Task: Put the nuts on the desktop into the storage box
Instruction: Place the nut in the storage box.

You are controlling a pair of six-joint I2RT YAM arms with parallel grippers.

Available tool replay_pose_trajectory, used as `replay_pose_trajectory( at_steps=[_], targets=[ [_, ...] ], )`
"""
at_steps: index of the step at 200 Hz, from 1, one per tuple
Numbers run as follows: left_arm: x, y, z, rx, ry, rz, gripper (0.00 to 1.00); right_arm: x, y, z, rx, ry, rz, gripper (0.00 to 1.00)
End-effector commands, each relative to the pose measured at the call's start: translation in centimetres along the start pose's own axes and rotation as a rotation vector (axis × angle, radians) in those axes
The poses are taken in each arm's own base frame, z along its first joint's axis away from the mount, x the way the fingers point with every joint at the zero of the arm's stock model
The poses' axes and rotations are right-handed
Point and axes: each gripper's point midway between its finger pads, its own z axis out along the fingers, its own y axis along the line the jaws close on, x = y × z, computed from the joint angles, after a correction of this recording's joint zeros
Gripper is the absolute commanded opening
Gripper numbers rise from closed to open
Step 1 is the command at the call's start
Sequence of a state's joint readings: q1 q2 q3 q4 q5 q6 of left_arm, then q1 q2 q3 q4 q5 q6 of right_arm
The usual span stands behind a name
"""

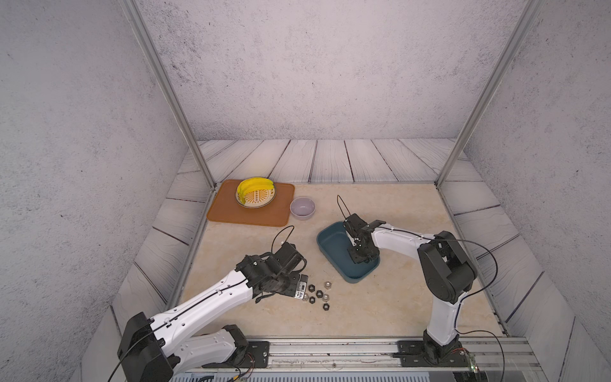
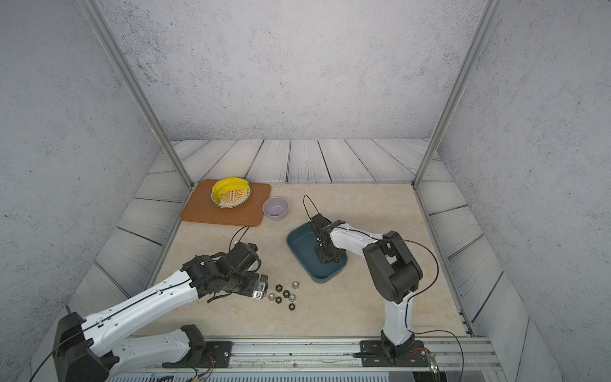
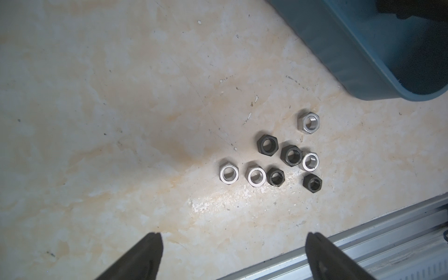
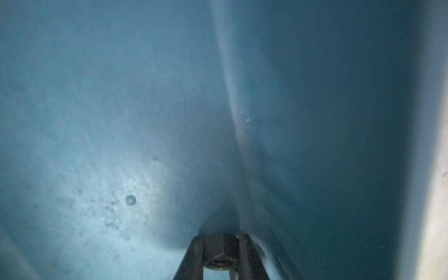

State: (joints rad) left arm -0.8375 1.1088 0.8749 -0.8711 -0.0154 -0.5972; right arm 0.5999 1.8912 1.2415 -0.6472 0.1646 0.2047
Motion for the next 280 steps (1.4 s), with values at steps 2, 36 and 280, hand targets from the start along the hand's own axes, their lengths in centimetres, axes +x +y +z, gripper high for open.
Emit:
replay_pose_trajectory(
  at_steps=[2,36,280],
  targets=[
    [0.1,0.5,0.4,-0.021,0.002,0.009,0.98,0.1,-0.6,0.3,0.034,0.017,-0.011,0.13],
    [0.2,0.6,0.5,-0.022,0.007,0.006,0.98,-0.1,0.1,-0.1,-0.003,0.010,-0.017,0.37],
    [-1.2,-1.5,1.1,0.042,0.039,0.037,0.98,2.2,2.6,-20.6,-0.384,-0.557,-0.061,0.71]
  ],
)
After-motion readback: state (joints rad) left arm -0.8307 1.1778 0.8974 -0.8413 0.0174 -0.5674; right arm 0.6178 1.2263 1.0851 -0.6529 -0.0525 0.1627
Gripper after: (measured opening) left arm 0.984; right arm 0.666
